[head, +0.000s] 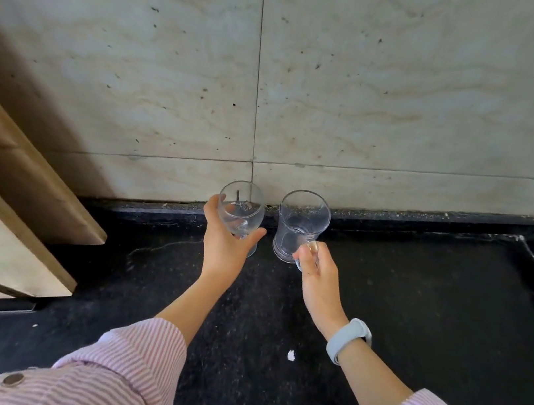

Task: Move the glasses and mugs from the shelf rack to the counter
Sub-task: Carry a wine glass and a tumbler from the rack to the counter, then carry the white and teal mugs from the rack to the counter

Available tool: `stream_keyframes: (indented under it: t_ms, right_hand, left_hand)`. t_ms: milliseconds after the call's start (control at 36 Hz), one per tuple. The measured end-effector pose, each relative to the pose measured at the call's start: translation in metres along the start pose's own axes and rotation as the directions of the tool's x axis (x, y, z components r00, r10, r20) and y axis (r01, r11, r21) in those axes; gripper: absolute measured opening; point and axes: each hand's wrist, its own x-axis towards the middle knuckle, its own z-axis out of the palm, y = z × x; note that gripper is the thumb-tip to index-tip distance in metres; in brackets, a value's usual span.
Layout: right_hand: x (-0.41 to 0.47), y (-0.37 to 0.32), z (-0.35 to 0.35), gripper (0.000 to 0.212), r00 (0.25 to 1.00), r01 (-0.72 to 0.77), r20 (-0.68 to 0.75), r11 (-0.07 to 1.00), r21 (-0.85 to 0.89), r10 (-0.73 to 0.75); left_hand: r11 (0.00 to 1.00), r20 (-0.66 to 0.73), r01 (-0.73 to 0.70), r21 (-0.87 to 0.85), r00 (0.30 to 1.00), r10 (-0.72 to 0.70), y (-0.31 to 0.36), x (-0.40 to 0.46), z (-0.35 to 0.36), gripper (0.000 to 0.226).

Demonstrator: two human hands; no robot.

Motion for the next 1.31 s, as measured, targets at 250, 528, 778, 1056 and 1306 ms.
stream_keyframes:
  t_ms: [250, 528, 778, 1056, 1306]
  right_hand:
    - [-0.008, -0.012, -0.005, 0.011, 0.992, 0.045, -0.091, 0.926, -0.375, -0.085]
    - [-0.052, -0.088, 0.017, 0.041, 0.899, 0.347, 0.061, 0.621, -0.703, -0.433]
    - [-0.153, -0.176, 0.121, 0.046, 0.698, 0.707, 0.639, 0.459, -0.539, -0.324]
    - [-0.44, -0.247, 0.25, 0.043, 0.182, 0.955, 0.891, 0.289, -0.06, -0.416]
    - [-0.776, -0.237, 0.318, 0.041, -0.353, 0.881, 0.844, 0.161, 0.445, -0.403]
  left_hand:
    - [0.987, 0.099, -0.006, 0.159, 0.995, -0.01, -0.008, -0.014, -0.016, 0.087]
    - [0.604, 0.1, -0.205, 0.77, 0.974, 0.202, 0.015, -0.058, -0.107, 0.06]
    - [0.496, -0.131, -0.045, 0.867, 0.94, 0.315, 0.023, -0.166, -0.29, 0.038]
    - [0.432, -0.606, 0.471, 0.769, 0.753, 0.258, -0.013, -0.463, -0.506, 0.033]
    - [0.331, -0.912, 0.849, 0.411, 0.378, 0.16, -0.048, -0.821, -0.602, 0.042]
